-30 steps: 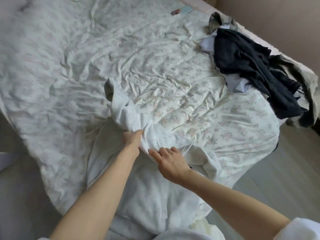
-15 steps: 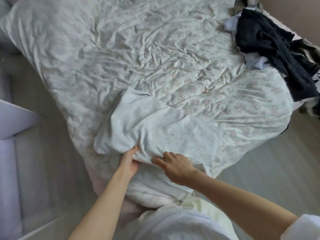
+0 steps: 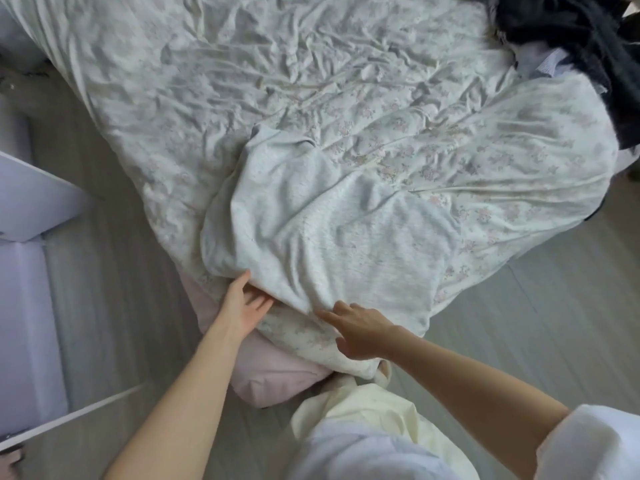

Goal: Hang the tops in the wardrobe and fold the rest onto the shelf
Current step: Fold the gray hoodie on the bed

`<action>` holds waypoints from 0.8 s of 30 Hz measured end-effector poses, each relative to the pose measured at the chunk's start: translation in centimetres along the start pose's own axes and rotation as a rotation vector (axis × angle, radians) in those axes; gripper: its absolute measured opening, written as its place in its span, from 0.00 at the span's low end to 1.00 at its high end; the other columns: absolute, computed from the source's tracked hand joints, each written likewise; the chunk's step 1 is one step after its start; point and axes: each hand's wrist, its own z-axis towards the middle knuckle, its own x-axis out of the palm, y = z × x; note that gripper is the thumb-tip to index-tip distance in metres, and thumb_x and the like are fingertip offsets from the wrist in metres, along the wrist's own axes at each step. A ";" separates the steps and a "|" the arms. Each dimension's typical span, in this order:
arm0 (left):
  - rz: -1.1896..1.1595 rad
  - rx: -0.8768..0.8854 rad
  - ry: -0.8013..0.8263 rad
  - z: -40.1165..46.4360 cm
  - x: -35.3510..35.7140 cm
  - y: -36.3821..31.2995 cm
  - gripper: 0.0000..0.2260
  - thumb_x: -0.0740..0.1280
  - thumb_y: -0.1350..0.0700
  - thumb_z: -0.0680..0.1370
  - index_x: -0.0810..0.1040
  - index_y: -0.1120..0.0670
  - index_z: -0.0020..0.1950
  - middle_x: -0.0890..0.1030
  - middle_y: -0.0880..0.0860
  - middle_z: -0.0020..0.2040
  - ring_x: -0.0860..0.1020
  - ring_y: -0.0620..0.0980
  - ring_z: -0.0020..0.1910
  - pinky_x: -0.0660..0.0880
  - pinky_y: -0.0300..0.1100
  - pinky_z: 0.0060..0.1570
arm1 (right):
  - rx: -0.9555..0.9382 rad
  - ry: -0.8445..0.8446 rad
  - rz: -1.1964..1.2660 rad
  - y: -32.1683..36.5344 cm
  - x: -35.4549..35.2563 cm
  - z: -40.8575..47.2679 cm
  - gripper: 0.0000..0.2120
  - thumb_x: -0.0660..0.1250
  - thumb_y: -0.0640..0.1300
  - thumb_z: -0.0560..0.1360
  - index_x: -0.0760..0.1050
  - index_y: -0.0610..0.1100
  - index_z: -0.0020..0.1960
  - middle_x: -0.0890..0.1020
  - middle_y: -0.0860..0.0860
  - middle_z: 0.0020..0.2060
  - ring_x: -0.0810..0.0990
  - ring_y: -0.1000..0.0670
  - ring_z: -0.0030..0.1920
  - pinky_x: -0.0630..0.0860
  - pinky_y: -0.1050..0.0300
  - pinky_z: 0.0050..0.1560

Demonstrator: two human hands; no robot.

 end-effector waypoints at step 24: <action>0.515 0.310 -0.438 7.4 -3.5 -9.3 0.18 0.63 0.64 0.74 0.70 0.62 0.64 0.74 0.60 0.57 0.75 0.57 0.50 0.74 0.47 0.50 | 0.242 -0.323 -0.057 0.6 -3.8 8.1 0.18 0.52 0.51 0.80 0.73 0.48 0.63 0.77 0.51 0.60 0.72 0.48 0.62 0.68 0.53 0.58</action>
